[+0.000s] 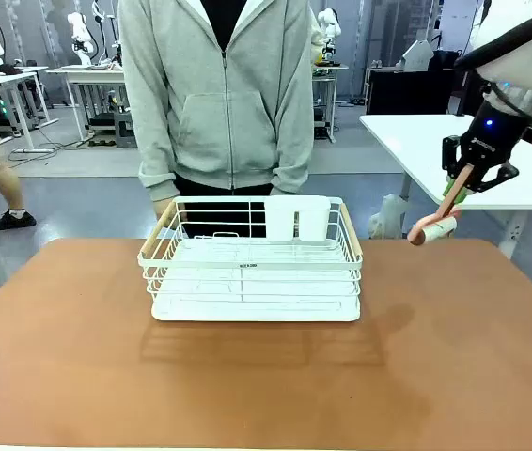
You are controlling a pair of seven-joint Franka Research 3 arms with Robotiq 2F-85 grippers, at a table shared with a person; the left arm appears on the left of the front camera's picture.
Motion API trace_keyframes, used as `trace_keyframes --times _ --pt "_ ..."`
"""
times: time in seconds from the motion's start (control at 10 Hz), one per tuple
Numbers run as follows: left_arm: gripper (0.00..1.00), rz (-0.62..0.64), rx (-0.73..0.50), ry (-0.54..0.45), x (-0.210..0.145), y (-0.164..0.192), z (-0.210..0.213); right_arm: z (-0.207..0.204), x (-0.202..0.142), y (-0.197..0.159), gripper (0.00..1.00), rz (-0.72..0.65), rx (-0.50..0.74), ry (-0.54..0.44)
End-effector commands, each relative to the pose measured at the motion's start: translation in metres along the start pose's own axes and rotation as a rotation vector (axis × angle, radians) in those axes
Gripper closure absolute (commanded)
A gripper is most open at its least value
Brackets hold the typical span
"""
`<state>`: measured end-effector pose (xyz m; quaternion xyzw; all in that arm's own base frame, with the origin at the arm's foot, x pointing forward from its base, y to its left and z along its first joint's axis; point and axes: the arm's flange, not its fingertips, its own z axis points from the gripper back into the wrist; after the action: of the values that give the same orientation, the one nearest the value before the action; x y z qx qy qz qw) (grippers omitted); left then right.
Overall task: Clean the table.
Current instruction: Place the Lint Roller down when the Dish drying rack is positioned in the middle of the table.
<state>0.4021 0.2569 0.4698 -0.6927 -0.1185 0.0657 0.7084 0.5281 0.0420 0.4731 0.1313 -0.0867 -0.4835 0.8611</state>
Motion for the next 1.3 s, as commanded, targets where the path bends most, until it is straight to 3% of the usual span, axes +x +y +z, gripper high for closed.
trace_keyframes --times 0.0,0.2,0.3,0.7,1.2 --pt "0.0 0.002 -0.002 0.007 -0.003 -0.001 0.002 -0.029 -0.014 0.01 0.79 -0.212 0.065 -0.167" --pt "0.0 0.002 -0.002 0.007 -0.003 -0.001 0.002 -0.065 -0.011 0.002 0.79 -0.254 0.092 -0.135" --pt "0.0 0.002 -0.002 0.007 -0.003 -0.001 0.002 -0.075 -0.006 -0.003 0.79 -0.301 0.128 -0.176" --pt "0.0 0.002 -0.002 0.007 -0.003 -0.001 0.002 -0.11 0.003 -0.012 0.79 -0.325 0.101 -0.13" --pt "0.0 0.002 -0.002 0.007 -0.003 -0.001 0.002 -0.129 0.014 -0.012 0.79 -0.376 0.075 -0.123"
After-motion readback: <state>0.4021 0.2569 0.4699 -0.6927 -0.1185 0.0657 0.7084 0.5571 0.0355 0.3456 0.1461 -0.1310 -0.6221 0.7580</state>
